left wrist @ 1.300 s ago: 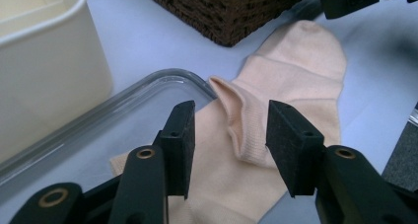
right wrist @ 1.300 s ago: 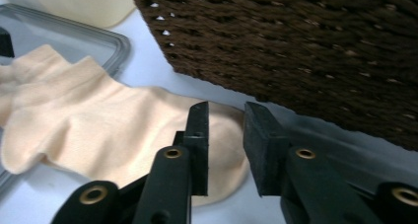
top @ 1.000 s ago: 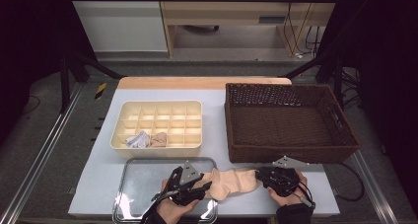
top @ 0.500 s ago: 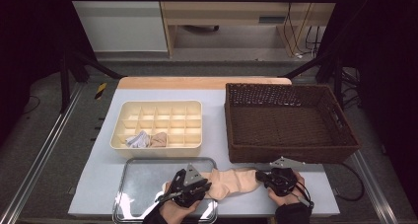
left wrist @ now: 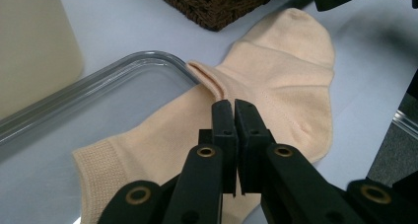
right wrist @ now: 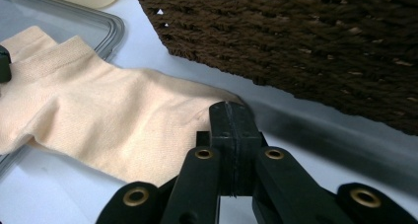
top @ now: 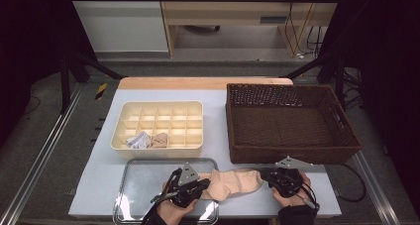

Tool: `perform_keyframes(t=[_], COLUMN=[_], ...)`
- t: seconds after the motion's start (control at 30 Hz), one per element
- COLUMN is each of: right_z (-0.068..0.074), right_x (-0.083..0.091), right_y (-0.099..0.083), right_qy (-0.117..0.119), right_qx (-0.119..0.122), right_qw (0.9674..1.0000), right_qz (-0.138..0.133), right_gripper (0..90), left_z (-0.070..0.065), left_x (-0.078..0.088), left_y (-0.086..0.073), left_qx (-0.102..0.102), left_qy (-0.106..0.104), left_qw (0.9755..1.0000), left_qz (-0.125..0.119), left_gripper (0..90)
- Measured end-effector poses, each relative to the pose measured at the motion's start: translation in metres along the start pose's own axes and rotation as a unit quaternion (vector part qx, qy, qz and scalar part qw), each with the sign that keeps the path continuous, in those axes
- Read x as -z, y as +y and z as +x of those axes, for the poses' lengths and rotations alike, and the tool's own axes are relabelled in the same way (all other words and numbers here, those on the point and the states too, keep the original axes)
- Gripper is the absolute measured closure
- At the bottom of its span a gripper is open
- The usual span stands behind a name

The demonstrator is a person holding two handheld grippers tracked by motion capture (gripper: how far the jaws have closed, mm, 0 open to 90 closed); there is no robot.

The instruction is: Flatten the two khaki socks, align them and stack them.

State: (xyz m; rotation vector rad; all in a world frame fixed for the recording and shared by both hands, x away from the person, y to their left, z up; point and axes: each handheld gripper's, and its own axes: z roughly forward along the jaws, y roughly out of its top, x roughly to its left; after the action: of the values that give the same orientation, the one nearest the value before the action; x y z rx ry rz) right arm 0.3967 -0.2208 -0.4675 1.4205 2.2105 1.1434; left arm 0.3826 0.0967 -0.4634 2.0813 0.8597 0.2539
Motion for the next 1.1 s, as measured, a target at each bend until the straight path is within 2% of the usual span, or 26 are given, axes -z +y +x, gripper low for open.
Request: perform_keyframes(t=[0.1,0.2,0.3,0.37,0.43,0.53,0.67,0.8,0.9,1.07,1.1], right_z=[-0.002,-0.004,-0.003,-0.002,0.0,0.0,0.006,0.015,0.024,0.04,0.043], right_x=[-0.007,-0.013,-0.016,-0.016,-0.015,-0.011,0.009,0.022,0.023,0.015,0.013], right_y=[-0.002,-0.002,-0.005,-0.005,-0.004,-0.001,0.008,0.015,0.019,0.024,0.025], right_qy=[-0.007,-0.014,-0.015,-0.009,-0.01,-0.007,-0.003,0.004,0.016,0.041,0.047], right_qx=[0.001,0.003,0.008,0.011,0.006,0.003,0.009,0.015,0.025,0.037,0.038], right_qw=[1.0,0.9998,0.9997,0.9997,0.9996,0.9996,0.9999,0.9994,0.9989,0.998,0.9977], right_qz=[0.002,0.012,0.018,0.022,0.027,0.026,-0.01,-0.033,-0.037,-0.031,-0.03], right_gripper=[78.1,74.0,78.0,86.0,89.9,90.0,90.0,90.0,90.0,90.0,90.0], left_z=[-0.001,0.0,0.001,0.0,0.001,0.002,0.006,0.011,0.016,0.029,0.036], left_x=[0.0,0.002,0.002,0.001,0.001,0.006,0.014,0.028,0.039,0.051,0.056], left_y=[0.0,0.0,0.0,0.0,0.0,0.001,0.005,0.009,0.007,-0.001,-0.006], left_qx=[-0.002,-0.003,-0.002,-0.003,-0.002,0.003,0.017,0.017,0.017,0.032,0.038], left_qy=[-0.001,0.002,0.002,0.001,0.0,-0.007,-0.026,-0.021,-0.013,-0.003,-0.001], left_qw=[1.0,1.0,1.0,1.0,1.0,1.0,0.9994,0.9993,0.9993,0.999,0.9988], left_qz=[0.002,-0.001,0.001,0.004,0.003,-0.003,-0.013,-0.026,-0.031,-0.032,-0.031], left_gripper=[87.4,87.4,87.4,87.4,87.5,87.5,87.6,87.6,87.6,87.6,87.6])
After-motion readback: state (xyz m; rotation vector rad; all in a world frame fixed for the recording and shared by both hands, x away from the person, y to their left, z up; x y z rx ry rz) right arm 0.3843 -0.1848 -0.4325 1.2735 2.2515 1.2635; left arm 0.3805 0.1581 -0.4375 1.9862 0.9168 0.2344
